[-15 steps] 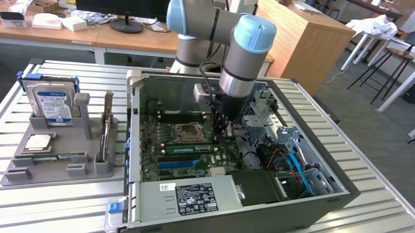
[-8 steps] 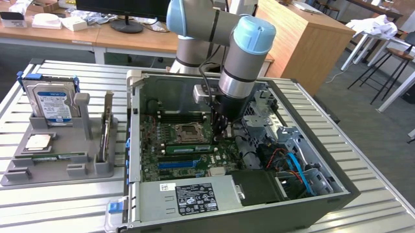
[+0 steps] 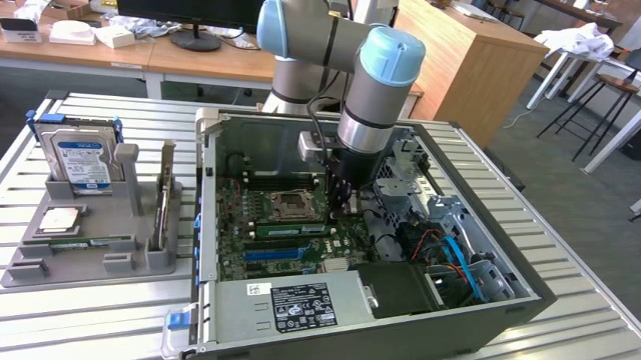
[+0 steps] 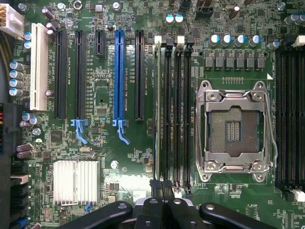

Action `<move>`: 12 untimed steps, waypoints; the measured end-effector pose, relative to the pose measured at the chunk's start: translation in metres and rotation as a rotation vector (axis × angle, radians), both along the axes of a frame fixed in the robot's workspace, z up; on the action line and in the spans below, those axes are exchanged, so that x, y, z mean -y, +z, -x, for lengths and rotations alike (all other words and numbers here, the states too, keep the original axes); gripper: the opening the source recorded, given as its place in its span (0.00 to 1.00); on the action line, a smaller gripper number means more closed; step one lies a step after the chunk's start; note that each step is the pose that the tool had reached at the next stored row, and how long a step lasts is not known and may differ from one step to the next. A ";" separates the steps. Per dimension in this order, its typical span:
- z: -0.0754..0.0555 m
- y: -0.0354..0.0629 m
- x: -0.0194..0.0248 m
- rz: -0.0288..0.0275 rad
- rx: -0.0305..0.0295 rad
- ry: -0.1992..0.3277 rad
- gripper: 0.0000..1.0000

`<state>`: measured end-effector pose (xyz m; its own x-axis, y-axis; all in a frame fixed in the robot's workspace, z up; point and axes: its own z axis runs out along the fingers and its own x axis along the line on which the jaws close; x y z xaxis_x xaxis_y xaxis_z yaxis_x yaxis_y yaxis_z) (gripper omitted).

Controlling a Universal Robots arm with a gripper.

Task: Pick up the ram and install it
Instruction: 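Press down the ram until it locks into place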

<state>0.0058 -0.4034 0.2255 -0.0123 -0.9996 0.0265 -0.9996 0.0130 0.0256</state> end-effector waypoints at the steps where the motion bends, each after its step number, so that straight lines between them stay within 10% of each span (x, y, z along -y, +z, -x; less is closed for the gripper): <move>1: 0.000 -0.0001 0.0000 0.0000 0.0000 0.000 0.10; 12: 0.000 -0.0029 0.0000 0.0000 0.0000 0.000 0.10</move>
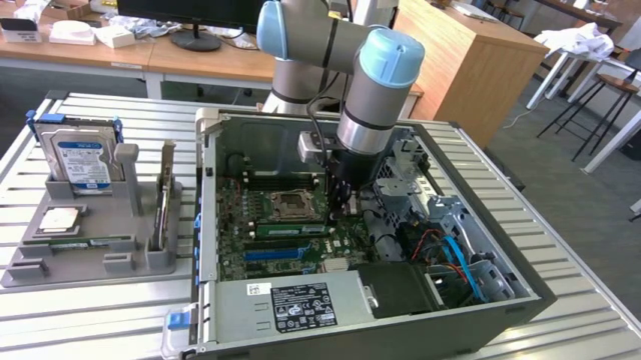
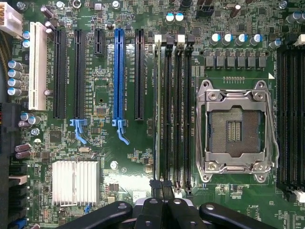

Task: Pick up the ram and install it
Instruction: 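Press down the ram until it locks into place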

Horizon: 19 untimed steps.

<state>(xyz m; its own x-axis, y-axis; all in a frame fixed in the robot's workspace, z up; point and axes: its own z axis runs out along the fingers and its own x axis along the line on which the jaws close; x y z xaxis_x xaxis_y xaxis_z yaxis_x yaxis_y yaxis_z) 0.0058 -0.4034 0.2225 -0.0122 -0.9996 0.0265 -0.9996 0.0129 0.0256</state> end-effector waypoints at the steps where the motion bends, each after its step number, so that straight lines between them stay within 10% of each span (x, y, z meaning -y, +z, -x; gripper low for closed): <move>1: 0.000 -0.0002 0.0000 0.0003 -0.0001 0.000 0.10; 19: 0.000 0.0154 0.0000 -0.0001 0.0000 0.000 0.10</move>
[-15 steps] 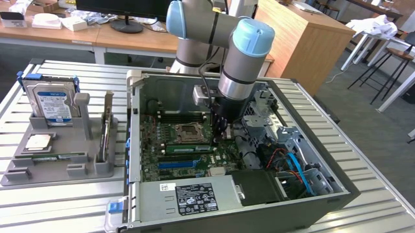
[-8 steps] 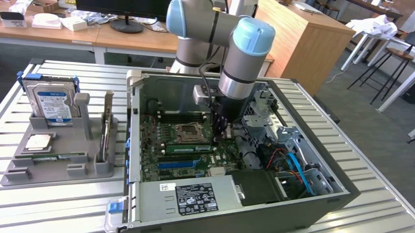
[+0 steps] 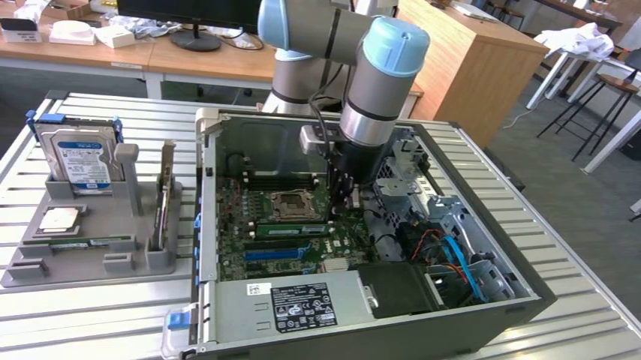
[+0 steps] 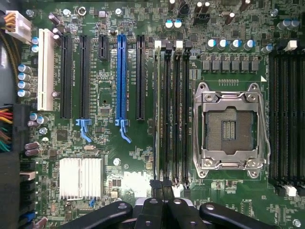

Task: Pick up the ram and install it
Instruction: 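Press down the ram until it locks into place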

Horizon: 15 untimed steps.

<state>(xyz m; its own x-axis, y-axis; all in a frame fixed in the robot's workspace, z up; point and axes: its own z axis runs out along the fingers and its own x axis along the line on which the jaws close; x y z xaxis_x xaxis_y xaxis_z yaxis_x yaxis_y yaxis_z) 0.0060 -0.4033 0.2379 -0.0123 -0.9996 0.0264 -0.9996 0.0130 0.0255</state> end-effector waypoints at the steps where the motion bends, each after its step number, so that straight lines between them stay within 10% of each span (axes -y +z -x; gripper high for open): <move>1: 0.000 -0.0001 0.0000 -0.0002 0.0000 0.000 0.10; 15: 0.035 -0.0001 0.0000 -0.0030 0.0011 -0.003 0.10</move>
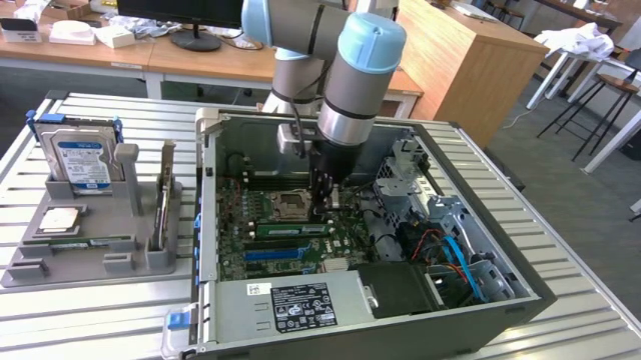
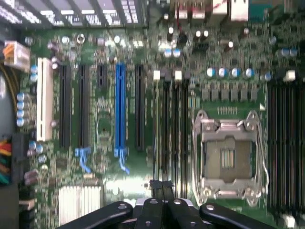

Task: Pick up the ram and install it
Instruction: 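Press down the ram until it locks into place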

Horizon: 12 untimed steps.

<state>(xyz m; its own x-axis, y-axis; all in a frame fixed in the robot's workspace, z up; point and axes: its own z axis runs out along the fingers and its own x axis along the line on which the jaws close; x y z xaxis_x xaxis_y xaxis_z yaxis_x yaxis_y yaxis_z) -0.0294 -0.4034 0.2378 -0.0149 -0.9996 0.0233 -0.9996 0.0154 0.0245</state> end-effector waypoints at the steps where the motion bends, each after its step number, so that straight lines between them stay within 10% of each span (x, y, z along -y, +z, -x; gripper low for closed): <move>1: 0.003 0.0000 0.0000 -0.0001 -0.0001 0.000 0.10; 12: 0.031 -0.0004 0.0000 -0.0001 0.0000 -0.005 0.10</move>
<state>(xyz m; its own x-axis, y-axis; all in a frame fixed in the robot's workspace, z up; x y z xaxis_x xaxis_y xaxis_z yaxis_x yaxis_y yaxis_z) -0.0609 -0.4033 0.2374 -0.0199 -0.9995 0.0232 -0.9995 0.0205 0.0245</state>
